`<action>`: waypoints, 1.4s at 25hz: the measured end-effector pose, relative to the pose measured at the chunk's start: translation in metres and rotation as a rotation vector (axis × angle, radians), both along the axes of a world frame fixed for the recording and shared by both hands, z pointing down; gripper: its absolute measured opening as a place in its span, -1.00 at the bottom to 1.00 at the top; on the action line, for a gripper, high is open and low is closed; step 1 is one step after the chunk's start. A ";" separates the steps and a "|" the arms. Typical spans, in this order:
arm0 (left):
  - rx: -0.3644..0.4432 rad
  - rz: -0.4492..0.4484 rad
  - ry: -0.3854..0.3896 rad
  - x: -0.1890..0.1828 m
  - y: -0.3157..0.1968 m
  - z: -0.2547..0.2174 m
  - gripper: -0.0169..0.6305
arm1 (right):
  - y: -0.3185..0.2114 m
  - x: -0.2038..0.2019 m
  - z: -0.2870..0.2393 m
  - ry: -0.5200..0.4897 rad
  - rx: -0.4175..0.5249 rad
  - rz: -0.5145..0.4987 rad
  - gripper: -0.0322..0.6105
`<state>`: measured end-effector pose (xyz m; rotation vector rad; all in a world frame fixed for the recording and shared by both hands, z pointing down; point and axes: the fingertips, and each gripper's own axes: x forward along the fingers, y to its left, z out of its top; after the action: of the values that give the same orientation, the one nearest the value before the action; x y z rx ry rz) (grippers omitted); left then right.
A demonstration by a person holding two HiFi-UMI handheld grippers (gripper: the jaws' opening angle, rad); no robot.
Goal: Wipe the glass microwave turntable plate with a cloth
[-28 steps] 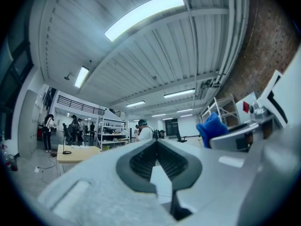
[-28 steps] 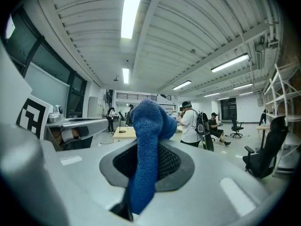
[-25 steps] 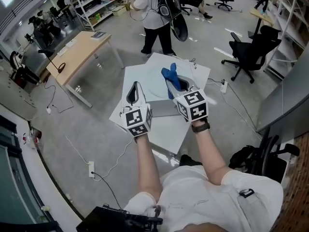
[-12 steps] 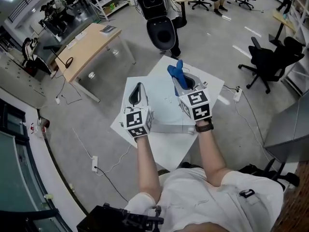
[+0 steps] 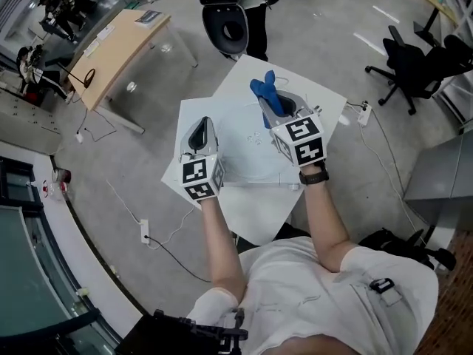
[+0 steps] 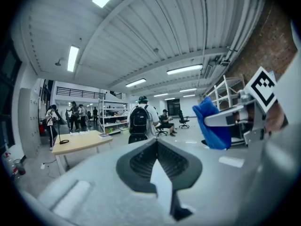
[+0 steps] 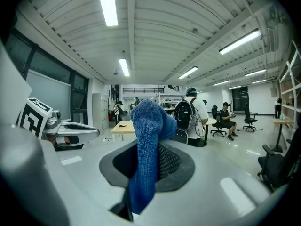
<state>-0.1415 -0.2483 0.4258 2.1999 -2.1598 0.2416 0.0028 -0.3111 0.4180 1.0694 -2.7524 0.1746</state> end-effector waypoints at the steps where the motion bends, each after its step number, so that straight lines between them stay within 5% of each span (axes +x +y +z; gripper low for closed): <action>1: -0.027 0.002 0.004 -0.004 -0.001 0.007 -0.95 | -0.001 -0.005 0.004 0.014 -0.005 -0.009 -0.68; 7: -0.213 0.106 0.060 -0.007 -0.003 0.045 -0.95 | 0.000 -0.050 0.025 0.108 -0.031 -0.103 -0.68; 11: -0.332 0.250 0.052 0.001 0.001 0.070 -0.95 | 0.016 -0.097 0.054 0.199 -0.108 -0.278 -0.68; 20: -0.585 0.431 -0.037 0.003 0.012 0.121 -0.95 | 0.046 -0.161 0.111 0.654 -0.047 -0.589 -0.69; 26: -0.622 0.458 -0.044 0.000 0.013 0.136 -0.95 | 0.004 -0.145 0.127 0.772 -0.047 -0.502 -0.69; 35: -0.604 0.444 -0.062 -0.002 0.011 0.136 -0.95 | -0.051 -0.007 0.131 0.778 -0.190 -0.215 -0.69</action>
<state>-0.1438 -0.2371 0.5615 2.2524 -1.3263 0.8564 -0.0040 -0.3618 0.5491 0.6028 -2.0689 -0.0150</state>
